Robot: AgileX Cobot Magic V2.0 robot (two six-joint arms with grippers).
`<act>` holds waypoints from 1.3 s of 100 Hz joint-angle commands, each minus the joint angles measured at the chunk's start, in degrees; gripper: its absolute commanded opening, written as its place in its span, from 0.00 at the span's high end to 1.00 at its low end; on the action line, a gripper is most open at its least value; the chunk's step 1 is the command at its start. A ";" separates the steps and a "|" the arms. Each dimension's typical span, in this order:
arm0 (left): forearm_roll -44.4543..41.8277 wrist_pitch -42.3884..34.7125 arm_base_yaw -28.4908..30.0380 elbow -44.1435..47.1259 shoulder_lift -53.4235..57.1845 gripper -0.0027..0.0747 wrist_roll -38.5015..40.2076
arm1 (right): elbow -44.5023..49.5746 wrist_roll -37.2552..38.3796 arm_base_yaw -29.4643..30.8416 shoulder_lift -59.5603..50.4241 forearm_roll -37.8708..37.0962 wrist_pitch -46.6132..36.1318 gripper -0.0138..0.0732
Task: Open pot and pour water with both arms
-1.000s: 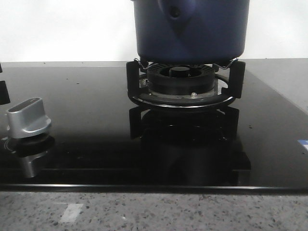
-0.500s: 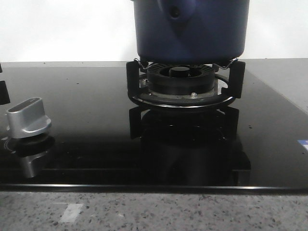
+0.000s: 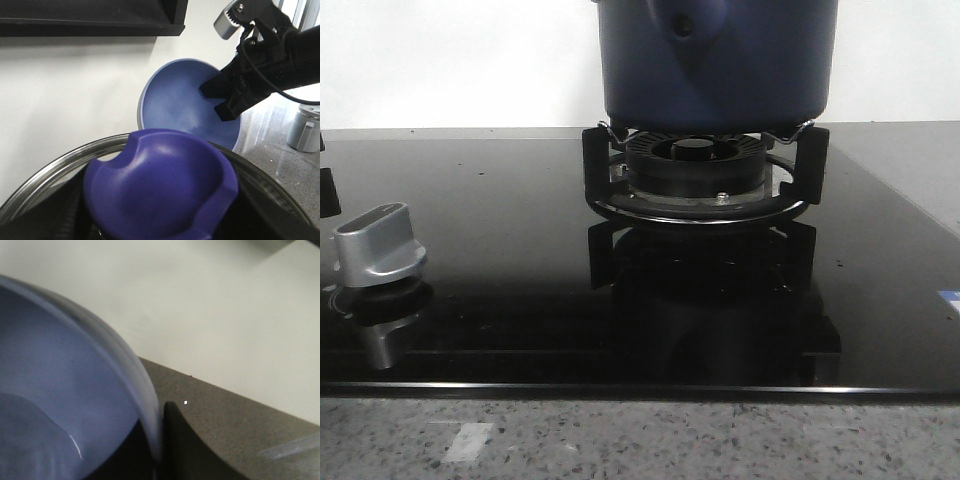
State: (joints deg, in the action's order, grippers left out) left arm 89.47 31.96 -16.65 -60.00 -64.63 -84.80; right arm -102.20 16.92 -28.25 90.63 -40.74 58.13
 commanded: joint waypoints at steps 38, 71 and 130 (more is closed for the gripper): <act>4.21 0.15 0.02 -1.98 1.74 0.49 0.47 | -2.12 1.39 -4.57 -2.21 -19.47 -3.25 0.89; 4.21 0.15 0.02 -1.98 1.74 0.49 0.47 | -2.12 4.09 -4.57 -2.21 -25.81 -6.95 0.89; 4.21 0.06 0.02 -1.98 1.74 0.49 -0.36 | -1.45 4.31 -10.74 -1.72 -42.73 -8.92 0.89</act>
State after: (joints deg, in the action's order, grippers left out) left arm 89.47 31.86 -16.65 -60.00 -64.63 -85.23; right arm -102.20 20.69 -38.18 90.77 -76.16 50.93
